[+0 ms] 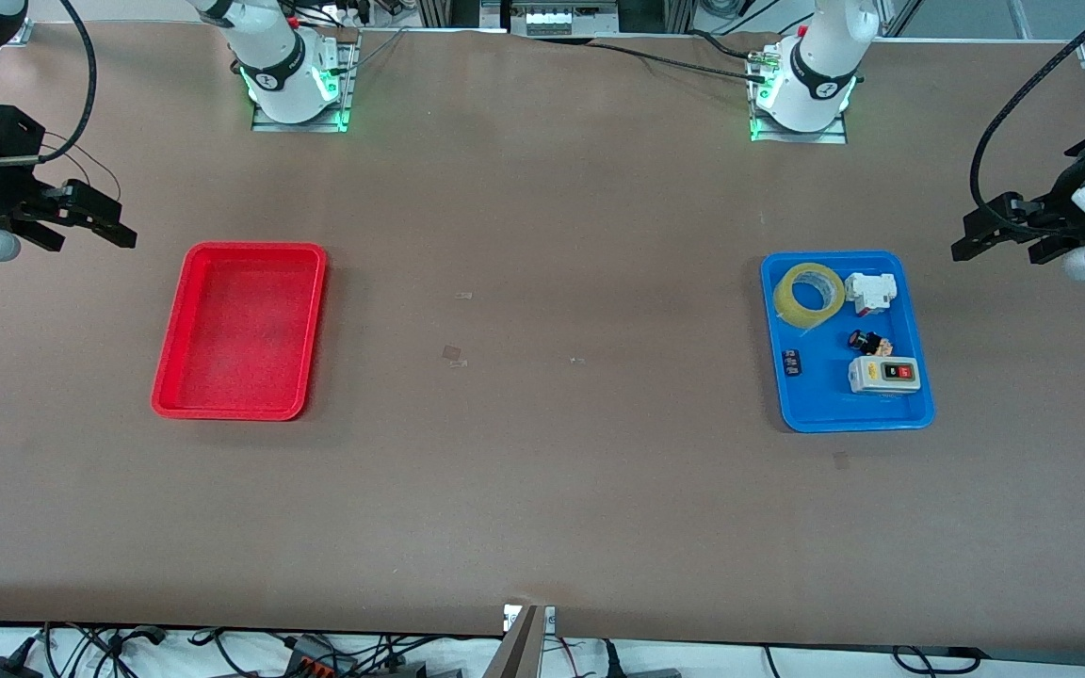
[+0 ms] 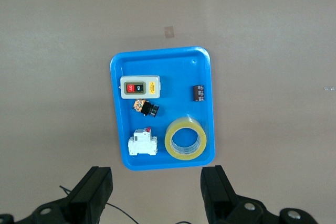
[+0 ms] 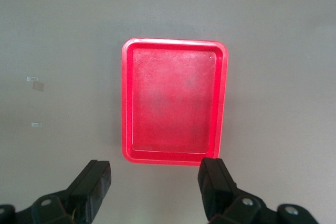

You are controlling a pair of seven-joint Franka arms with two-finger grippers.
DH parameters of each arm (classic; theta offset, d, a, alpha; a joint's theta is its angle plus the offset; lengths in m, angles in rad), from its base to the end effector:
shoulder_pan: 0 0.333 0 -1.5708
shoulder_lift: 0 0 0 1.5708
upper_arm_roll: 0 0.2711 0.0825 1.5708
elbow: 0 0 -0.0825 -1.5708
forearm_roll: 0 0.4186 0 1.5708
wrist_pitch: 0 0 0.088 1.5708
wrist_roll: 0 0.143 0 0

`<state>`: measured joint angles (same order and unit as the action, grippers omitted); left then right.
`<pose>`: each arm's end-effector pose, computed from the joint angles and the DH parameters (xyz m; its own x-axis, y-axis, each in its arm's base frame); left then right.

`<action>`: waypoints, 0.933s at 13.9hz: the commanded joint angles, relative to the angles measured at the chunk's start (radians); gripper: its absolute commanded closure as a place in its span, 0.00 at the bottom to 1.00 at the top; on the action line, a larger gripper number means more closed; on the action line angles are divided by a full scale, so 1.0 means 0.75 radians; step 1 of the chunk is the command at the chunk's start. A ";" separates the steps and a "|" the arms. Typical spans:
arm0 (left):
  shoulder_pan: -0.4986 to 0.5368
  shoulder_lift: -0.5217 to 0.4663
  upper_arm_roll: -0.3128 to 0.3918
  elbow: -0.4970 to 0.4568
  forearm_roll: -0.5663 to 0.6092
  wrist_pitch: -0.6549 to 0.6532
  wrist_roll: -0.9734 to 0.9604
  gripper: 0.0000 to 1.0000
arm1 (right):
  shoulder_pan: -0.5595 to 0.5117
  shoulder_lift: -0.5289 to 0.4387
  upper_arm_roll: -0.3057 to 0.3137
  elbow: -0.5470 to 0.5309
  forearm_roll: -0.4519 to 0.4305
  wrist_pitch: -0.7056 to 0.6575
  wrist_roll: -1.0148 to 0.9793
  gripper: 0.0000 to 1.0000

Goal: Place and move tape with both arms
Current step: 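Move the left gripper toward the yellow tape roll on the blue tray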

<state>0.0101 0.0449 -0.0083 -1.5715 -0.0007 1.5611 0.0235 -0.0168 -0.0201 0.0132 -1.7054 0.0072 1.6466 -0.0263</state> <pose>0.5965 0.0010 0.5158 0.9982 -0.0217 -0.0552 -0.0216 -0.9998 0.0024 0.5847 -0.0011 0.4935 0.9990 0.0221 -0.0385 0.0219 -0.9997 -0.0079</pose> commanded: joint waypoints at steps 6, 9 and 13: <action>-0.005 -0.005 -0.001 -0.009 0.021 -0.040 -0.011 0.00 | 0.002 -0.047 0.005 -0.033 -0.014 -0.009 -0.014 0.00; 0.005 0.004 -0.003 -0.062 0.019 -0.026 -0.007 0.00 | 0.002 -0.049 0.005 -0.027 -0.012 -0.013 -0.008 0.00; 0.009 -0.043 -0.003 -0.374 0.019 0.208 0.005 0.00 | 0.002 -0.047 0.005 -0.023 -0.010 -0.013 -0.006 0.00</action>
<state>0.0132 0.0530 -0.0080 -1.7007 -0.0007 1.6066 0.0229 -0.0163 -0.0266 0.0133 -1.7076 0.0071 1.6437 -0.0263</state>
